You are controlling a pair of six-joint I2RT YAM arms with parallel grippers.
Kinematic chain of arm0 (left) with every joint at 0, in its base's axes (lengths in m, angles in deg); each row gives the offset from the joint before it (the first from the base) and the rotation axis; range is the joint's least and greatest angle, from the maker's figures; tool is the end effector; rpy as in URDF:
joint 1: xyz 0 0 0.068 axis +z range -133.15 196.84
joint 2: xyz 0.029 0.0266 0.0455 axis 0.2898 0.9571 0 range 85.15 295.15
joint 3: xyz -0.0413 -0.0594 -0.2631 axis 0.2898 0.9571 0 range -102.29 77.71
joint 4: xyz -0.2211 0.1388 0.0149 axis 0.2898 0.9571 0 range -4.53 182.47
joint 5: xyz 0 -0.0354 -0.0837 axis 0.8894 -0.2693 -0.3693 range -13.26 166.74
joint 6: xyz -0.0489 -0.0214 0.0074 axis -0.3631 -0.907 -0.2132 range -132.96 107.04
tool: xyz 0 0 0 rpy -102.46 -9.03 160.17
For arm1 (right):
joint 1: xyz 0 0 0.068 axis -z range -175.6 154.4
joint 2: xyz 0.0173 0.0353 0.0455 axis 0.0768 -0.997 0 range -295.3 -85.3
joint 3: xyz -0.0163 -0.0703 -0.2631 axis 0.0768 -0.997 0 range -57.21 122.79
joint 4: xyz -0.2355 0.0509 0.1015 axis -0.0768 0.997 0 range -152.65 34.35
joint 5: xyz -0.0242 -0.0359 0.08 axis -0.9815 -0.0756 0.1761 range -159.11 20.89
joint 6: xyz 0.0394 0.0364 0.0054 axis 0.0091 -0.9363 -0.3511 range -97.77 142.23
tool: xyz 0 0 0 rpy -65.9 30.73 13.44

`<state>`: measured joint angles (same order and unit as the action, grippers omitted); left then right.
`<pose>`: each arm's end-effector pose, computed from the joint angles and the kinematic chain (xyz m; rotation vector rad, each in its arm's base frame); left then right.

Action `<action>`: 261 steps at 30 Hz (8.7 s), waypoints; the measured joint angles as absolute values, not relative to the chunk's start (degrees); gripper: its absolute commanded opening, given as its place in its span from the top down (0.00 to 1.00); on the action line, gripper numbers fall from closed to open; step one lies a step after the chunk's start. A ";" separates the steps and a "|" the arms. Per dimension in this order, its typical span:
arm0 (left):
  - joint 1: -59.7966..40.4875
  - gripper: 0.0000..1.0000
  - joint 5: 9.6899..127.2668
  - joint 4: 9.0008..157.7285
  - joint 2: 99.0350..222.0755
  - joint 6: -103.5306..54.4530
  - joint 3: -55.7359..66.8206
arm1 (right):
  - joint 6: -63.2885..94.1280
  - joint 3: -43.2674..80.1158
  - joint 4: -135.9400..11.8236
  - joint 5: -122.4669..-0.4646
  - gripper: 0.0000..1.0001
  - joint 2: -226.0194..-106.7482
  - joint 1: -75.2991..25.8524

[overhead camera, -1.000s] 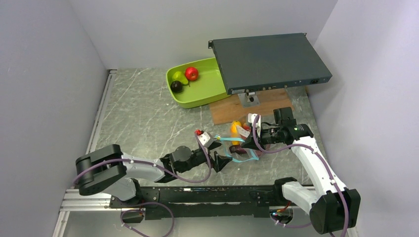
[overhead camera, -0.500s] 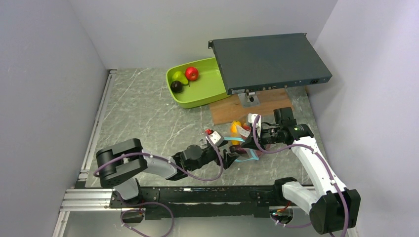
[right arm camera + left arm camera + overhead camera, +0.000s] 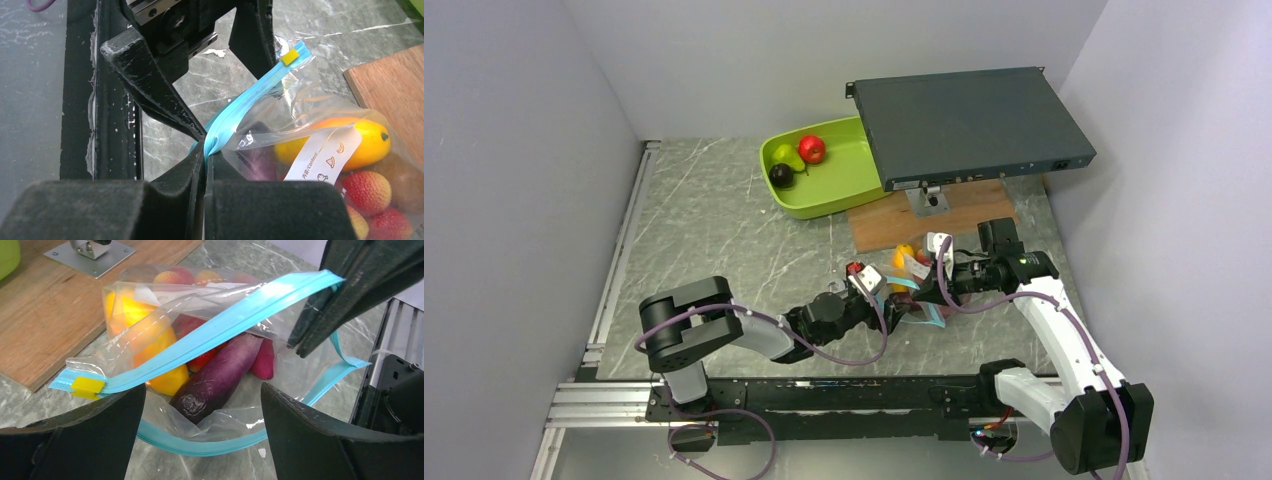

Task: Open the zip-top bag and remove the fake food
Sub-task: Pick up the fake fruit from the zipper food storage bag.

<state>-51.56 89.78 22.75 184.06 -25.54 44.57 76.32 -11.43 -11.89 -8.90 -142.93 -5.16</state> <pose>0.1269 -0.2990 0.1697 0.6294 1.5790 -0.8936 0.1655 0.0591 0.2635 -1.3934 1.6684 0.9563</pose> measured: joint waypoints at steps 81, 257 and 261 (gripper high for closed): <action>-43.14 0.20 78.08 8.13 191.19 -31.05 48.67 | 91.47 -23.54 -55.58 -53.27 0.53 -150.25 -19.43; -29.57 0.99 51.81 87.99 159.43 -29.49 36.85 | 79.29 -21.44 -43.76 -27.13 0.58 -153.81 -10.95; -29.04 1.00 51.05 90.79 157.64 -27.20 36.85 | 79.31 -21.44 -43.69 -27.13 0.58 -153.81 -10.95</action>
